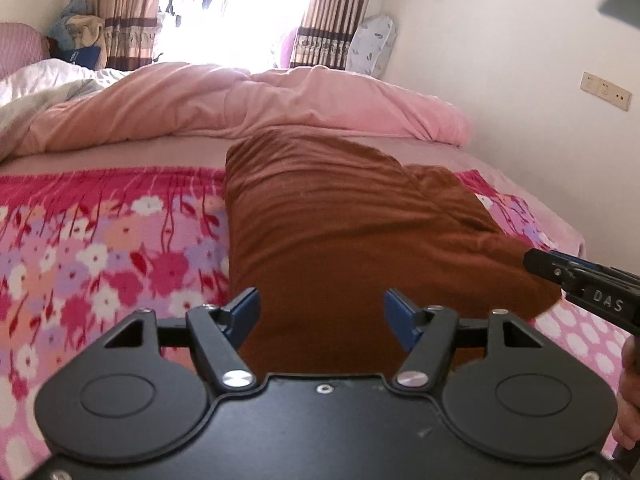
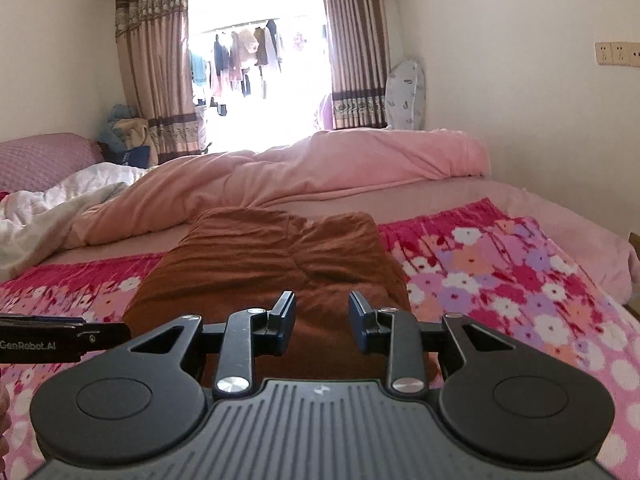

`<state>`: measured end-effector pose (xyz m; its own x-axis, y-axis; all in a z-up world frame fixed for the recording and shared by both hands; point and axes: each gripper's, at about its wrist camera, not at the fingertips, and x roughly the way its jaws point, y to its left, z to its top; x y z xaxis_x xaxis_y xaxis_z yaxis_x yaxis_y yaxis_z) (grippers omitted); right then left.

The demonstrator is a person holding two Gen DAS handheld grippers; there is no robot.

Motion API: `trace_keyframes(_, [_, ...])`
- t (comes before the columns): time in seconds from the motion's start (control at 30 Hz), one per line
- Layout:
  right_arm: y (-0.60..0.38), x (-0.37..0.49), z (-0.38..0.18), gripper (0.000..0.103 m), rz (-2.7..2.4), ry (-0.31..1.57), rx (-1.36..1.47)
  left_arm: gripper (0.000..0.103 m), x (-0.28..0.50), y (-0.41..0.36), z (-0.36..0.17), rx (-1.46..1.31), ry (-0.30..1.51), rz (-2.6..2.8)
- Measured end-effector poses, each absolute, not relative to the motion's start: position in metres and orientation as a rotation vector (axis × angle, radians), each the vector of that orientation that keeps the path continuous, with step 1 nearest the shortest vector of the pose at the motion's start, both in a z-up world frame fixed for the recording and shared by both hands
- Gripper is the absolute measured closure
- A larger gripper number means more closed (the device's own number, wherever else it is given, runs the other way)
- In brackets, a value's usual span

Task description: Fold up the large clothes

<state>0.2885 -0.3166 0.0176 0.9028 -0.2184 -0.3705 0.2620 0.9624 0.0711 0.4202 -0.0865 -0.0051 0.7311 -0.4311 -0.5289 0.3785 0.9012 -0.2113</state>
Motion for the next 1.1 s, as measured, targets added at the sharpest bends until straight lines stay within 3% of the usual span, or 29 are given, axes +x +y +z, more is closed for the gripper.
trace_keyframes(0.47, [-0.337, 0.299, -0.030, 0.066, -0.286, 0.457, 0.184, 0.032, 0.425, -0.098, -0.044, -0.066, 0.671, -0.456])
trace_keyframes(0.87, [-0.329, 0.295, 0.014, 0.061, -0.272, 0.336, 0.162, 0.034, 0.432, -0.096, 0.002, -0.125, 0.593, -0.497])
trace_keyframes(1.1, [-0.335, 0.323, -0.003, 0.062, -0.305, 0.402, 0.137, 0.034, 0.450, -0.121, -0.019, -0.063, 0.641, -0.509])
